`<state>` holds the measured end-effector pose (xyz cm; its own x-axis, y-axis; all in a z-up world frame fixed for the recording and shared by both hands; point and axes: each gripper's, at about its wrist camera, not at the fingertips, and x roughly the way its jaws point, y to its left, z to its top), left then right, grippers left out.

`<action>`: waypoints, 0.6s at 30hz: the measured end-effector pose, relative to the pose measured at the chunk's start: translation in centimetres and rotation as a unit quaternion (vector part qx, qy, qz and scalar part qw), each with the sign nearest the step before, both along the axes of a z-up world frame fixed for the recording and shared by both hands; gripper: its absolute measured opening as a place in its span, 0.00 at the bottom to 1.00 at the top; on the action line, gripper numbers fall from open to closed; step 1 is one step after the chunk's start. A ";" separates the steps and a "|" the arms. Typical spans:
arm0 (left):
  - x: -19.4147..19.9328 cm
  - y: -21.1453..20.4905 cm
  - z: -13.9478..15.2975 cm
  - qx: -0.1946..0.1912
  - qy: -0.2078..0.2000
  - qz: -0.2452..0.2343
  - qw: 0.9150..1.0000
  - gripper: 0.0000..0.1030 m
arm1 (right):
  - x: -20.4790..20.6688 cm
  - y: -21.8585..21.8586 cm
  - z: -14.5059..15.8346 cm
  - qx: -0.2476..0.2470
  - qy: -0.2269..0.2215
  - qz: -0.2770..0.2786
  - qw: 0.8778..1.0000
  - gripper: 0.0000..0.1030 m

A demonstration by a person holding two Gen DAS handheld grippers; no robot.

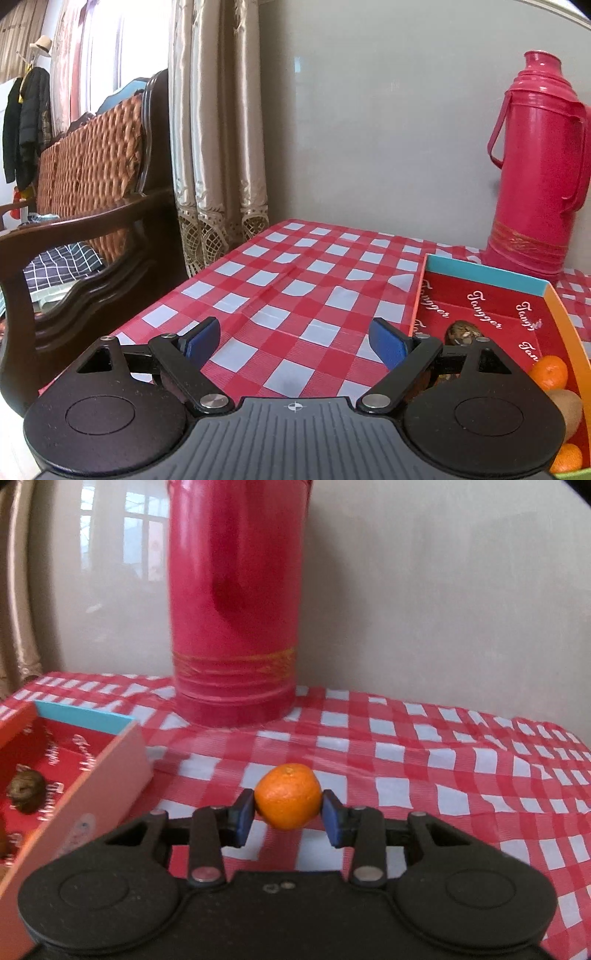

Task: Organize fruits
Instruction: 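Carry the tangerine into the box and open the right tool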

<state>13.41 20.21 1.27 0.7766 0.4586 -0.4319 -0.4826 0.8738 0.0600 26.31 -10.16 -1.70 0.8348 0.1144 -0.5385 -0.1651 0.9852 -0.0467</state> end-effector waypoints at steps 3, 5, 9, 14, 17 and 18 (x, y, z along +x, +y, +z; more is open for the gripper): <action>-0.7 0.0 0.1 -0.002 -0.001 0.001 1.000 0.85 | -1.3 0.7 1.1 0.007 -0.009 0.012 1.000 0.29; -1.2 -0.1 0.1 -0.004 -0.001 0.002 1.000 0.85 | -2.1 1.3 1.8 0.010 -0.014 0.021 1.000 0.29; -2.3 -0.3 0.3 -0.003 -0.003 0.001 1.000 0.85 | -3.9 2.7 3.0 0.013 -0.023 0.043 0.999 0.29; -3.4 -0.1 0.6 -0.001 -0.004 0.003 1.000 0.85 | -5.7 4.9 3.9 0.017 -0.028 0.070 0.997 0.29; -4.1 0.2 0.7 0.001 -0.006 0.006 1.000 0.85 | -6.2 6.4 4.0 0.017 -0.029 0.087 0.996 0.29; -4.3 0.3 0.7 0.001 -0.005 0.006 1.000 0.85 | -6.3 6.9 4.1 0.017 -0.028 0.092 0.995 0.29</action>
<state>9.11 20.56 1.97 0.7752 0.4686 -0.4236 -0.4939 0.8677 0.0561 19.99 -3.29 2.35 0.8268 0.2854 -0.4847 -0.3404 0.9399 -0.0273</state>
